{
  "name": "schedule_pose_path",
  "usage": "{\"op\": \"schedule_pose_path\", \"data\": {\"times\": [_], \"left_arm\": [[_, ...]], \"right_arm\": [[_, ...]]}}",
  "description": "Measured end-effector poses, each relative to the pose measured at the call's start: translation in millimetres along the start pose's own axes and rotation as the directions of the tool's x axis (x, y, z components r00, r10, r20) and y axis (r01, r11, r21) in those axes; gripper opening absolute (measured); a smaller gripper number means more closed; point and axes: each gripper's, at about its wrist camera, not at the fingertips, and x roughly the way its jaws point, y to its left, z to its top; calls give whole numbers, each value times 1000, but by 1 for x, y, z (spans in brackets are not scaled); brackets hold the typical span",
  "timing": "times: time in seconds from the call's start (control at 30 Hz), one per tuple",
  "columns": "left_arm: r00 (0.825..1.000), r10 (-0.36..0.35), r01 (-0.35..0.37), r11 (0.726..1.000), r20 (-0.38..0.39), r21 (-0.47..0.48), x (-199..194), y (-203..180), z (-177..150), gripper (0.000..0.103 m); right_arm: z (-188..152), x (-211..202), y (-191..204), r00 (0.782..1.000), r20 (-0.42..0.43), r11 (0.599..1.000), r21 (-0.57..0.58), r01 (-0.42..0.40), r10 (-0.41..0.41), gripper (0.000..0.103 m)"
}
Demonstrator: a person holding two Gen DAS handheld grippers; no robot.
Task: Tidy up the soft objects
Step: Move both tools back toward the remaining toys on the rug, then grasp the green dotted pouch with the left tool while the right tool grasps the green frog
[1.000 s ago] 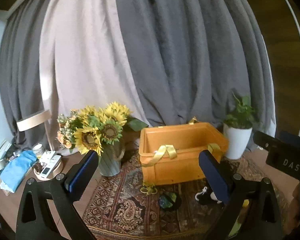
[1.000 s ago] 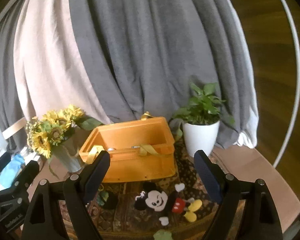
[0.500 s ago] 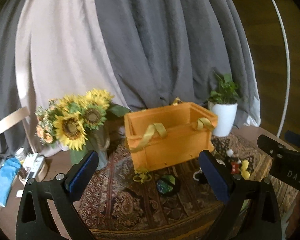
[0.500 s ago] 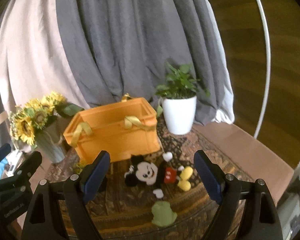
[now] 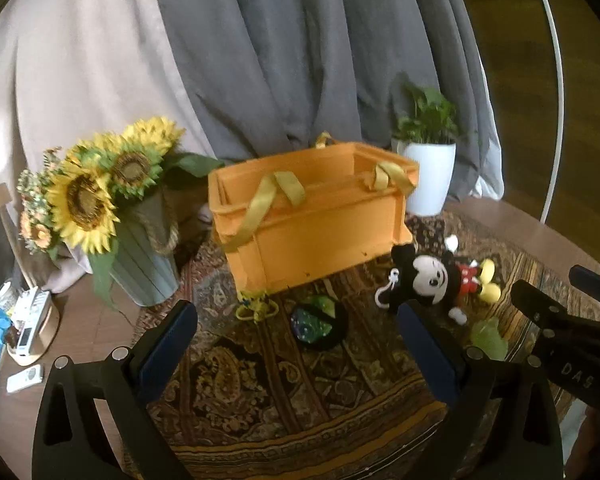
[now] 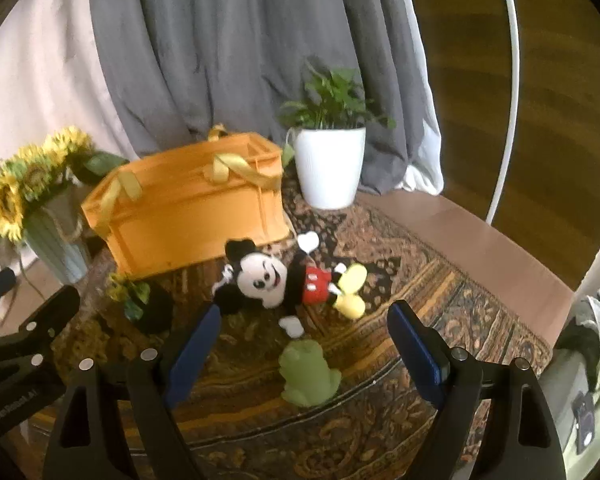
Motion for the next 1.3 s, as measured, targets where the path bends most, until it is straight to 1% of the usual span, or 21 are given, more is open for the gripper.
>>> {"op": "schedule_pose_path", "data": {"times": [0.27,0.4,0.6,0.7,0.87,1.0,1.07,1.17,1.23,1.3], "left_arm": [[997,-40,43,998,-68,42,35,-2,-12,102],[992,-67,70,997,-102,32,53,-2,-14,102],[984,-91,97,995,-150,36,83,-6,-15,102],[979,-106,112,994,-172,22,94,-8,-16,102],[980,-94,99,995,-178,19,109,-9,-14,99],[978,-91,96,995,-188,17,121,-7,-15,96],[977,-84,89,996,-197,14,126,-8,-16,94],[973,-86,90,996,-214,8,134,-8,-18,90],[971,-85,87,996,-225,2,139,-7,-20,86],[967,-97,96,995,-235,-17,142,-6,-22,81]], "right_arm": [[-19,29,6,997,-73,1000,0,16,-16,86],[-25,46,9,994,-107,1000,8,17,-16,85],[-33,67,9,987,-154,999,23,42,-38,82],[-35,76,7,984,-174,998,30,53,-47,80],[-37,88,6,977,-206,997,37,64,-55,73],[-38,95,6,972,-229,997,44,64,-53,64],[-38,97,7,970,-234,997,37,72,-61,62],[-38,98,6,969,-237,996,35,79,-69,58],[-38,100,6,968,-239,996,32,85,-75,55],[-38,101,6,968,-240,996,31,83,-73,51]]}}
